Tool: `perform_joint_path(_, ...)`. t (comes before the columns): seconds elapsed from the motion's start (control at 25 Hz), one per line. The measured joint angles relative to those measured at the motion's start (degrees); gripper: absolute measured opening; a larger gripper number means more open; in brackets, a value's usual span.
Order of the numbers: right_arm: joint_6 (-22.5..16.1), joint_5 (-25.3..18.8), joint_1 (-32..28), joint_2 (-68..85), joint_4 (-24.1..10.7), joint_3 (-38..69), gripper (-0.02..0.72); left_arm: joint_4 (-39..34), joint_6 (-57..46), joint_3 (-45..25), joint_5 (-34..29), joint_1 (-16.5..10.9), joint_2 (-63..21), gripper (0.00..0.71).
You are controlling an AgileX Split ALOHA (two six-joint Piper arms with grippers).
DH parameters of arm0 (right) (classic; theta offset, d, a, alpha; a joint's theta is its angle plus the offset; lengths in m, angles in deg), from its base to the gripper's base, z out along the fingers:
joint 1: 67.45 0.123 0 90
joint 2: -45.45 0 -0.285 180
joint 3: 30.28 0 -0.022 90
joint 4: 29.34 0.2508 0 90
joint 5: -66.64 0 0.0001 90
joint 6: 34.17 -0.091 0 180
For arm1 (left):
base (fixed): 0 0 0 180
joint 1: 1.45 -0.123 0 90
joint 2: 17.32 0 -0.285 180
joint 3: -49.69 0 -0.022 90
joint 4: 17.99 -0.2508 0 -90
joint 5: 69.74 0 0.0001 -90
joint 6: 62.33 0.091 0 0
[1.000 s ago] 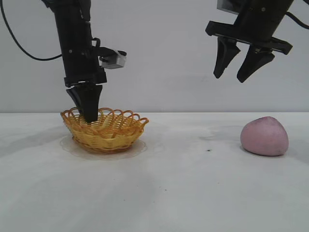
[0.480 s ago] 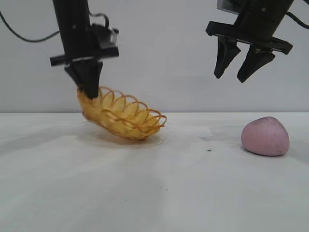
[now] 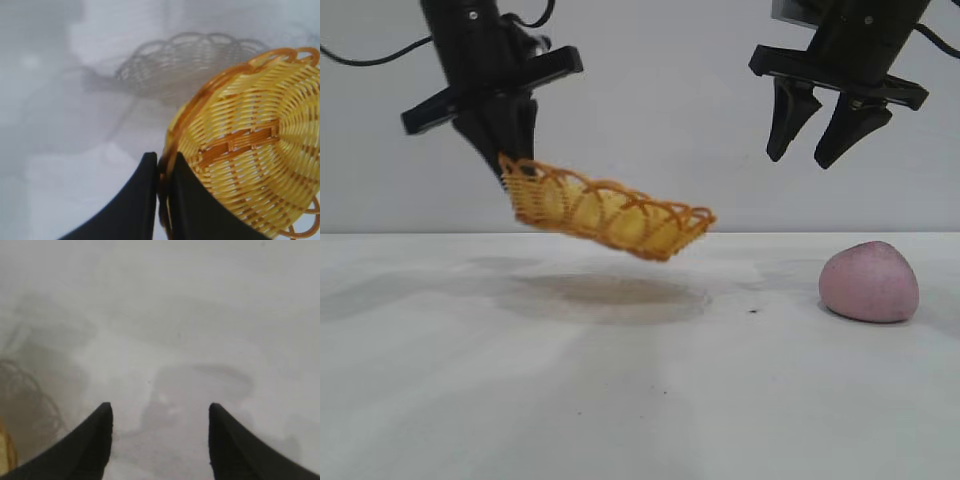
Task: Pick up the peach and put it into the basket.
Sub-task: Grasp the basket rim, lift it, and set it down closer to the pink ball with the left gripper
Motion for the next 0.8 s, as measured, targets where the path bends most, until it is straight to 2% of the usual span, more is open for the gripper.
perform_joint_path(0.2, 0.00, 1.93, -0.08, 0.00, 0.00, 0.00, 0.362, 7.73, -0.83, -17.64, 16.46, 2.95, -8.92, 0.000)
perform_joint_path(0.36, 0.00, 2.17, -0.08, 0.00, 0.00, 0.00, 0.362, 14.17, -0.96, -27.83, 28.59, 6.91, -10.17, 0.000)
perform_joint_path(0.48, 0.00, 2.26, -0.08, 0.00, 0.00, 0.00, 0.362, 17.12, -0.96, -31.53, 35.39, 8.36, -10.17, 0.000)
perform_joint_path(0.6, 0.00, 2.26, -0.08, 0.00, 0.38, 0.00, 0.362, 18.00, -0.96, -31.91, 39.78, 8.33, -10.17, 0.000)
perform_joint_path(0.8, 0.00, 2.26, -0.08, 0.00, 1.26, 0.00, 0.362, 18.30, -0.96, -31.91, 42.52, 8.33, -9.78, 0.000)
